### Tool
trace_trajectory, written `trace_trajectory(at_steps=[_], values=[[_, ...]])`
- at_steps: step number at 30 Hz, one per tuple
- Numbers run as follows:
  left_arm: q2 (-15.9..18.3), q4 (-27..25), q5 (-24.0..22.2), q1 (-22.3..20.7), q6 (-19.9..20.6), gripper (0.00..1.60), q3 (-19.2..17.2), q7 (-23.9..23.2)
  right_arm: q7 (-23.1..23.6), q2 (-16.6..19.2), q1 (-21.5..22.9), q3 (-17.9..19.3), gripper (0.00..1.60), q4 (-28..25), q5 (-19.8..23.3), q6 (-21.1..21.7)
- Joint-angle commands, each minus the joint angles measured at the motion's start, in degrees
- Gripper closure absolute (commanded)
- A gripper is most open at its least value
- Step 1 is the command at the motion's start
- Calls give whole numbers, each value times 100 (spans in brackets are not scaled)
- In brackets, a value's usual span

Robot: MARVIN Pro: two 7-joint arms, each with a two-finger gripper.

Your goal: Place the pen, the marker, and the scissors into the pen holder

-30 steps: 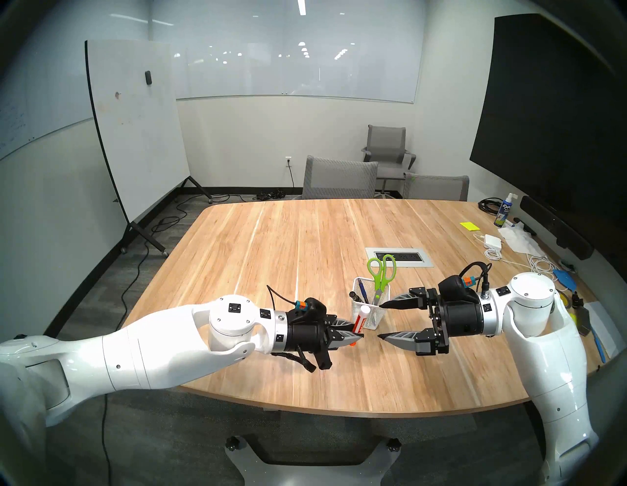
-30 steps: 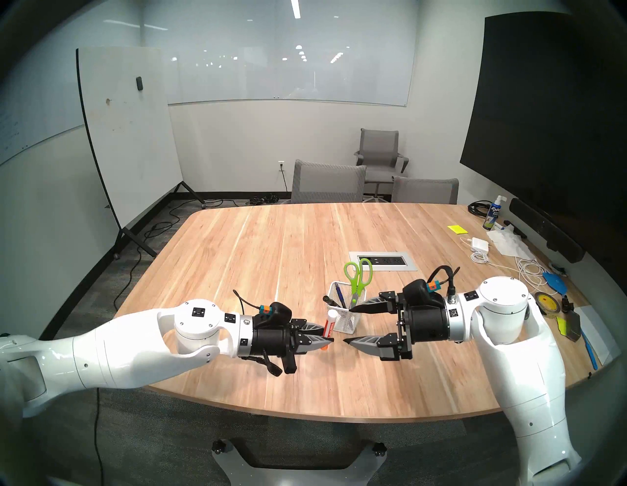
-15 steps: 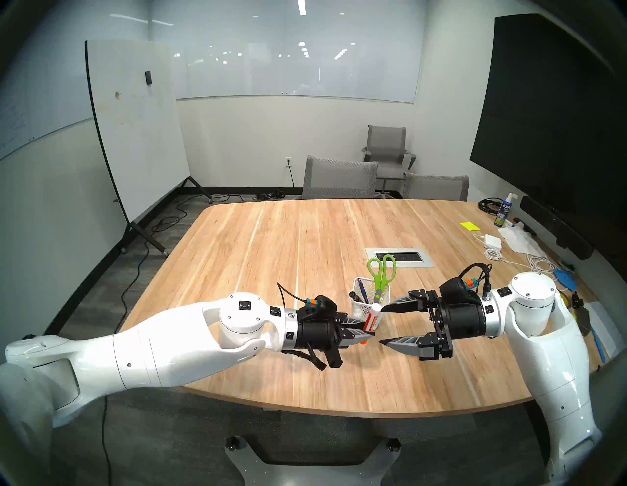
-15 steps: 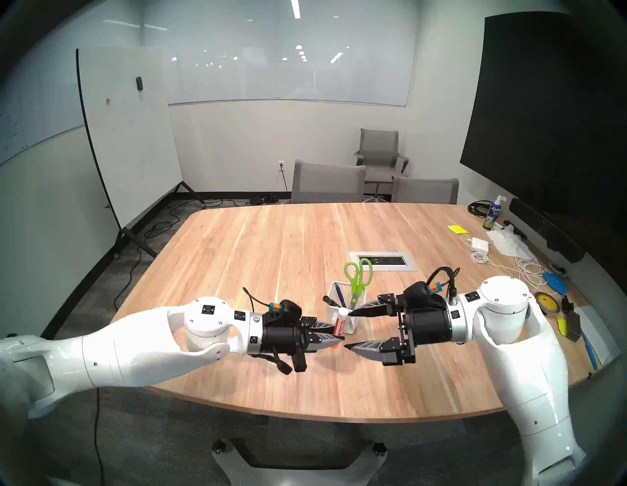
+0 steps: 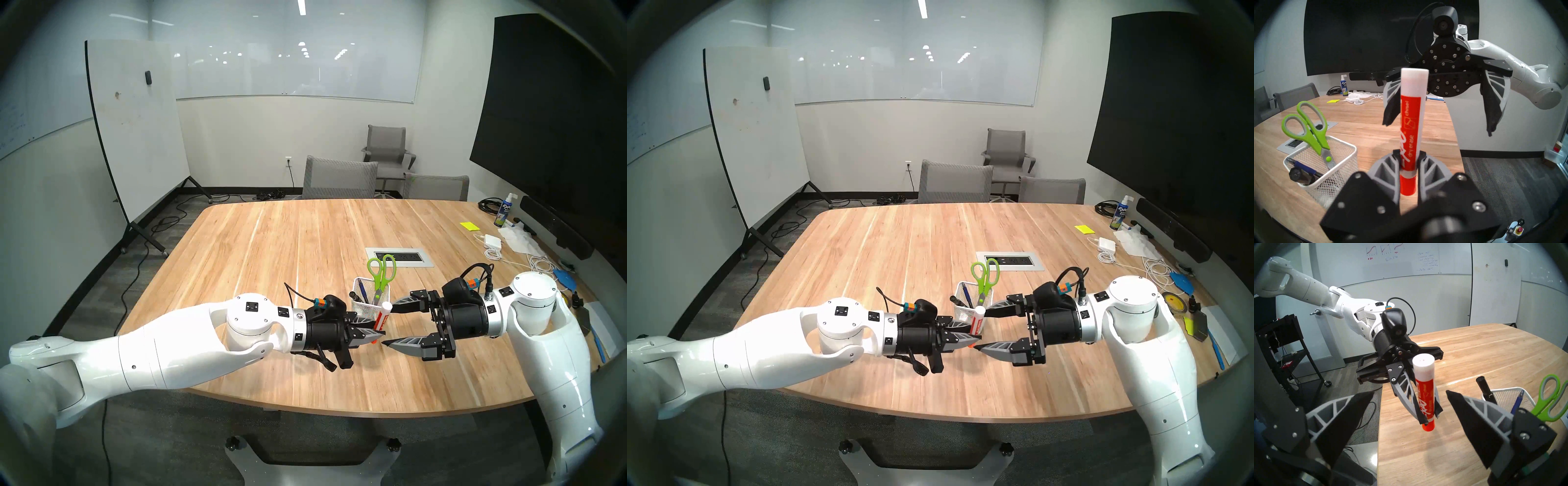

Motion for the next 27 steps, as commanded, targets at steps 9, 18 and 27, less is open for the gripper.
trace_trajectory(at_steps=[9, 18, 27], values=[[-146, -24, -20, 1, -180, 160, -10, -54, 75, -32, -55, 11, 17, -79, 77, -40], [-253, 65, -35, 47, -294, 160, 15, -103, 62, -49, -85, 32, 115, -96, 49, -48], [-317, 109, -33, 53, -366, 160, 43, -121, -2, -111, -131, 73, 160, -93, -19, -58]])
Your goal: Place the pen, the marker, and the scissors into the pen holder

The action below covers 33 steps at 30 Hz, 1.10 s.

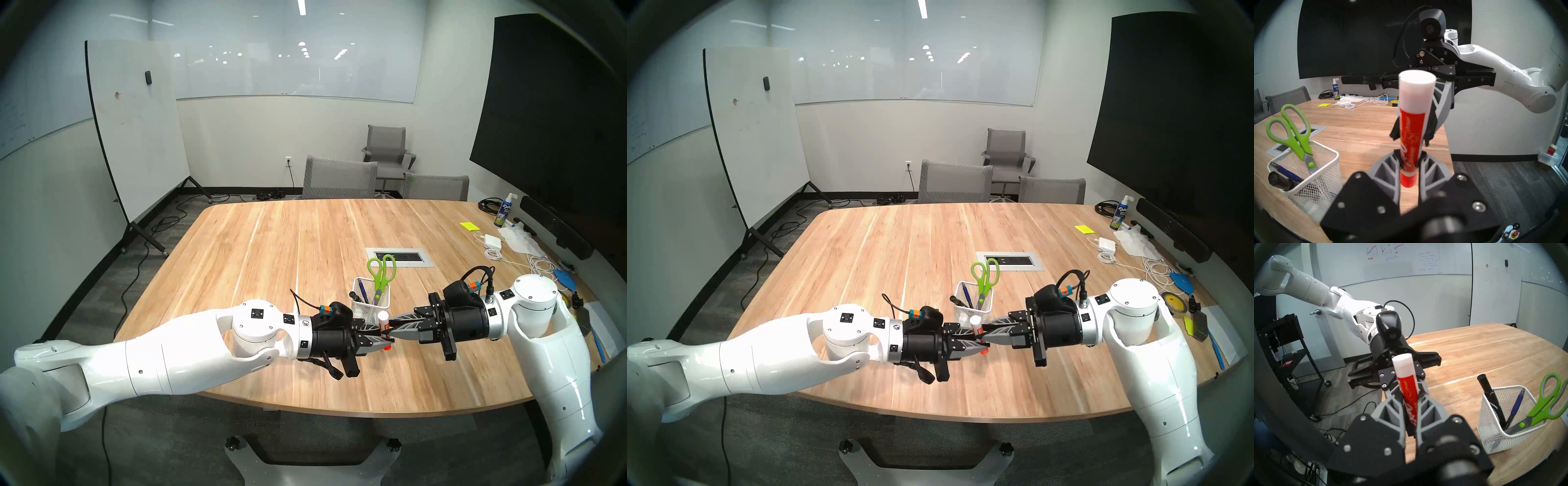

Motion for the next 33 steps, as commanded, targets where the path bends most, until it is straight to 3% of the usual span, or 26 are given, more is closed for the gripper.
trace_trajectory(at_steps=[1, 9, 10, 11, 12, 13, 14, 16, 33], values=[[-140, -7, -15, -30, -121, 160, -63, 17, -42, -69, -43, 14, 160, -104, 19, 12], [-149, -19, -79, -16, -163, 160, -66, 2, -83, -120, -64, 65, 160, -129, -21, 32], [-148, -21, -92, -14, -167, 147, -69, -2, -85, -122, -61, 68, 160, -125, -23, 33], [-145, -23, -104, -15, -170, 121, -69, -14, -91, -126, -58, 72, 160, -121, -25, 38], [-142, -26, -108, -17, -171, 82, -68, -20, -95, -128, -56, 76, 160, -118, -26, 41], [-140, -28, -115, -20, -170, 70, -66, -26, -101, -132, -56, 80, 160, -116, -26, 44], [-138, -29, -120, -23, -169, 38, -63, -29, -104, -134, -56, 83, 160, -115, -26, 46], [-136, -33, -128, -31, -158, 0, -55, -35, -121, -144, -61, 95, 160, -119, -30, 56], [52, -213, -129, 122, -114, 0, 32, 108, -385, -213, 42, 140, 160, -95, -117, 323]])
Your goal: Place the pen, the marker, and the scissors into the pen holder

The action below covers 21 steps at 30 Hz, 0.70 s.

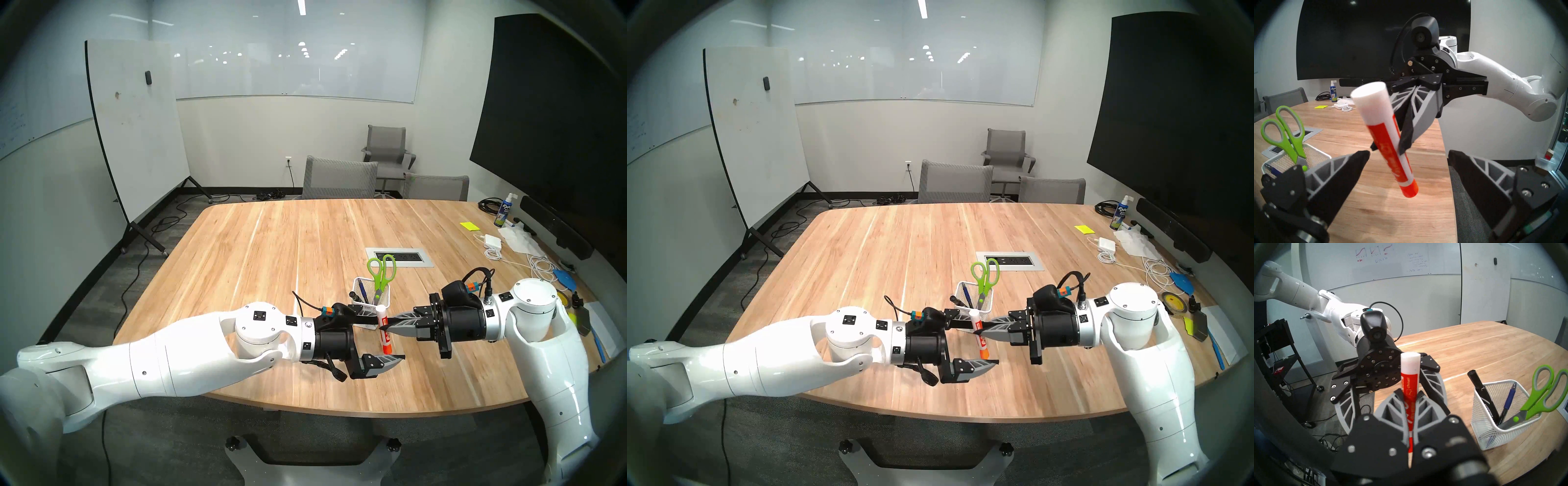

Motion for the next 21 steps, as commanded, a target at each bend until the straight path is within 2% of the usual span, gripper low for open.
trace_trajectory(at_steps=[1, 14, 21], values=[[99, -192, -1, 70, -33, 0, -11, 96, -52, -15, 121, 15, 160, -40, 15, 94], [267, -370, 21, 137, -2, 0, 4, 257, -9, -55, 192, 34, 160, 3, 96, 249], [722, -785, 74, 378, -86, 0, 47, 576, -255, -141, 370, 20, 160, 22, 23, 384]])
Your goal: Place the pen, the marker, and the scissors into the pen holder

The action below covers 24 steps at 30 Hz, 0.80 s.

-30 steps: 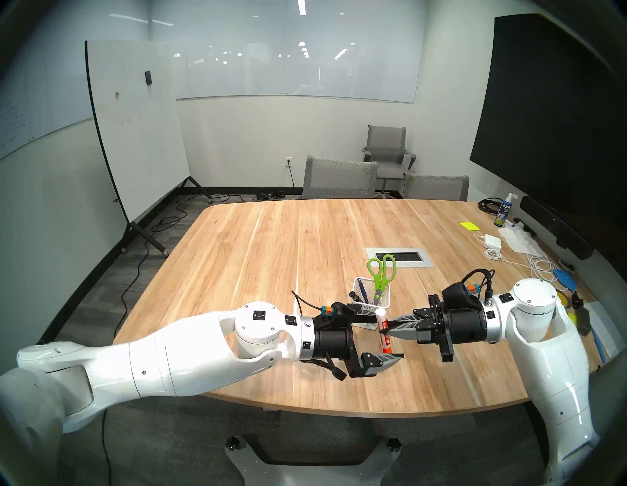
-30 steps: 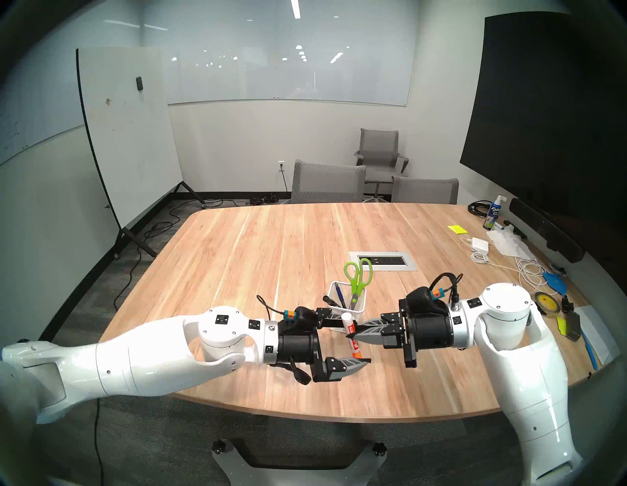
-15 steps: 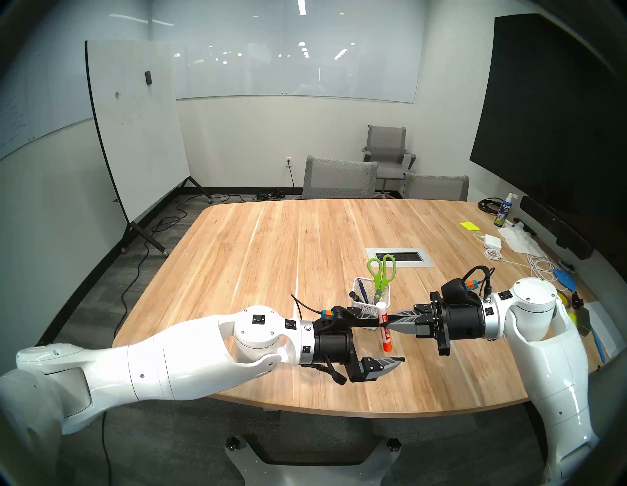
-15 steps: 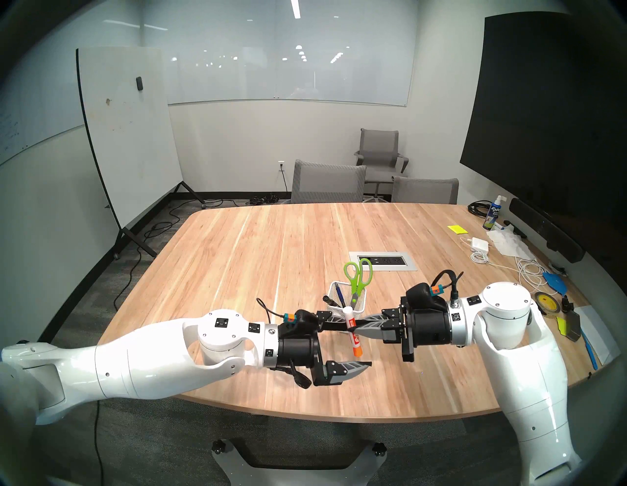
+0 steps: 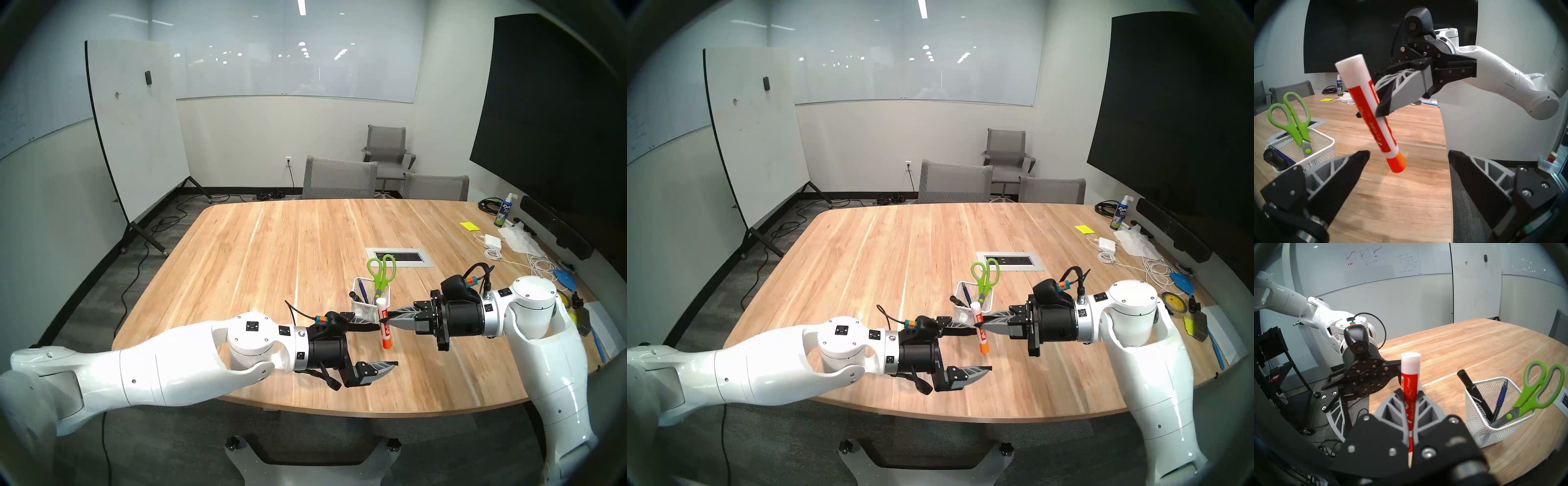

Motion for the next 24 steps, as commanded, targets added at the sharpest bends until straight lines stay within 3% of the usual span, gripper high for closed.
trace_trajectory(at_steps=[1, 13, 24], values=[[357, -444, 52, 161, -93, 0, -16, 210, -107, -63, 229, 2, 160, -36, 12, 74], [887, -915, 187, 481, -268, 0, -50, 822, -750, -314, 558, -217, 160, -64, -281, 361], [1249, -1283, 209, 665, -410, 0, -138, 1365, -1316, -564, 1157, -482, 160, 172, -597, 666]])
